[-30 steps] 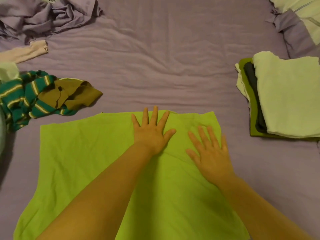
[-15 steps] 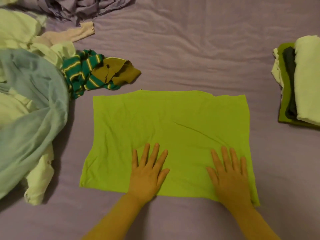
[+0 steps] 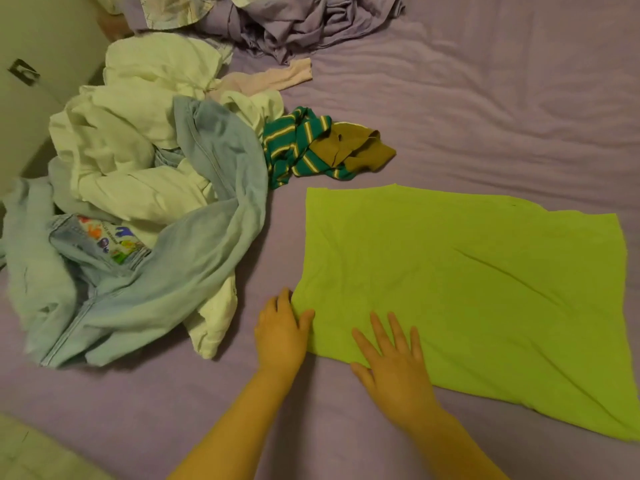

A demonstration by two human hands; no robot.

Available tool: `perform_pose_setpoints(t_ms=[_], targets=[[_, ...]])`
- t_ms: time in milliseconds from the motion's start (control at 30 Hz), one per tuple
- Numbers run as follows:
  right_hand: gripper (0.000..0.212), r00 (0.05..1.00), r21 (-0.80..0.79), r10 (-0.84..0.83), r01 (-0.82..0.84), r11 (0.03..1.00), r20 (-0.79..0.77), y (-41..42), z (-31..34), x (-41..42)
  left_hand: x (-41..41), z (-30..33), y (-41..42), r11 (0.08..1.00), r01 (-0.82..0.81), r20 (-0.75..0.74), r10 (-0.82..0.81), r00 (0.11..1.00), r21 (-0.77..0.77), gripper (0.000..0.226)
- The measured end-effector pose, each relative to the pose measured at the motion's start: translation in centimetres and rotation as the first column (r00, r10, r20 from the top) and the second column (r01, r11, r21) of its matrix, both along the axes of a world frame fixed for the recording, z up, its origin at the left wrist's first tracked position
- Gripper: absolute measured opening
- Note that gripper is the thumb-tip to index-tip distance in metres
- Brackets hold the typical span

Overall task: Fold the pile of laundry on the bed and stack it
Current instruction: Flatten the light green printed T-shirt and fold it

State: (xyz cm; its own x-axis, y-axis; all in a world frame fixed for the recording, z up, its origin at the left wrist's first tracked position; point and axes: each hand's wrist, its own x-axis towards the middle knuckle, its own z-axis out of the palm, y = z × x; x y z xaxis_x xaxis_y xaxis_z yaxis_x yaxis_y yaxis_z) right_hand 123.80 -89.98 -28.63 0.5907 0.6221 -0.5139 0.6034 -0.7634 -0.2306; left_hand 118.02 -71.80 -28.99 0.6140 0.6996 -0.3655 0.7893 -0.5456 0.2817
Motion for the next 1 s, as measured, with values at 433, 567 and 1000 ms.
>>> perform_pose_setpoints(t_ms=[433, 567, 1000], targets=[[0.061, 0.999, 0.043, -0.033, 0.034, 0.999, -0.016, 2.6, -0.5, -0.9, -0.1, 0.6, 3.7, 0.736, -0.247, 0.135, 0.417, 0.899, -0.63, 0.03], [0.086, 0.991, 0.27, 0.037, -0.001, 0.963, -0.126, 4.1, -0.9, -1.1, 0.3, 2.6, 4.2, 0.49, -0.27, 0.038, 0.53, 0.847, -0.829, 0.018], [0.05, 0.706, 0.648, -0.509, 0.688, 0.327, -0.492, 5.5, 4.5, 3.7, 8.3, 4.9, 6.1, 0.721, 0.448, 0.502, -0.16, 0.85, -0.529, 0.049]])
